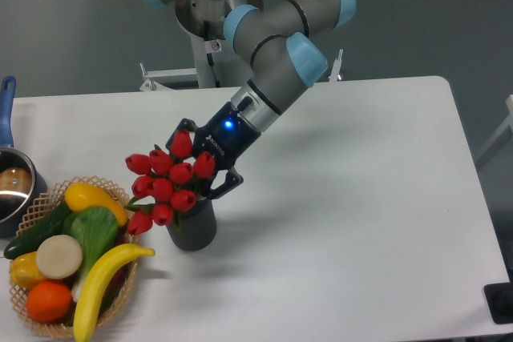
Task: Pick up the flowers from the vase
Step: 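Lower the gripper around the tulip stems and close it, then lift the gripped tulips up out of the grey vase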
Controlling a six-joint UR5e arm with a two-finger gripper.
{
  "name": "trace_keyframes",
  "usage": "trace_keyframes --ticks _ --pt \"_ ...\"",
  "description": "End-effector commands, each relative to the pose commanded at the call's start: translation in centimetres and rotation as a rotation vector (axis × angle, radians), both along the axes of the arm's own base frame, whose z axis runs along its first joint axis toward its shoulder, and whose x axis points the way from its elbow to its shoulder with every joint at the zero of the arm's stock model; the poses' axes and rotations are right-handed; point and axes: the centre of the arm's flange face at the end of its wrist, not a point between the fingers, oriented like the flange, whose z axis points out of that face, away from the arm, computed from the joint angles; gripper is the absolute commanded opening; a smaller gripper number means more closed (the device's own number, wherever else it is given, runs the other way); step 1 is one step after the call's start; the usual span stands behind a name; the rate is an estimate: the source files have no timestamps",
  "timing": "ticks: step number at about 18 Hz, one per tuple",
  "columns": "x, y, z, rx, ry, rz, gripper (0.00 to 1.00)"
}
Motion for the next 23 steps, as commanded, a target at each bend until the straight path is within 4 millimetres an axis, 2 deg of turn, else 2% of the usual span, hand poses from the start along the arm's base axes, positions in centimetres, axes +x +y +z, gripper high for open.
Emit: trace_keyframes --ticks 5,9,14,19,23 --pt "0.0 0.0 4.0 0.004 -0.031 0.055 0.00" --pt "0.3 0.5 8.3 0.034 -0.094 0.091 0.00" --pt "-1.0 0.9 12.8 0.054 -0.130 0.143 0.00" --pt "-3.4 0.5 17.7 0.089 -0.135 0.203 0.00" --pt "-5.0 -0.4 20.3 0.115 -0.187 0.243 0.00"
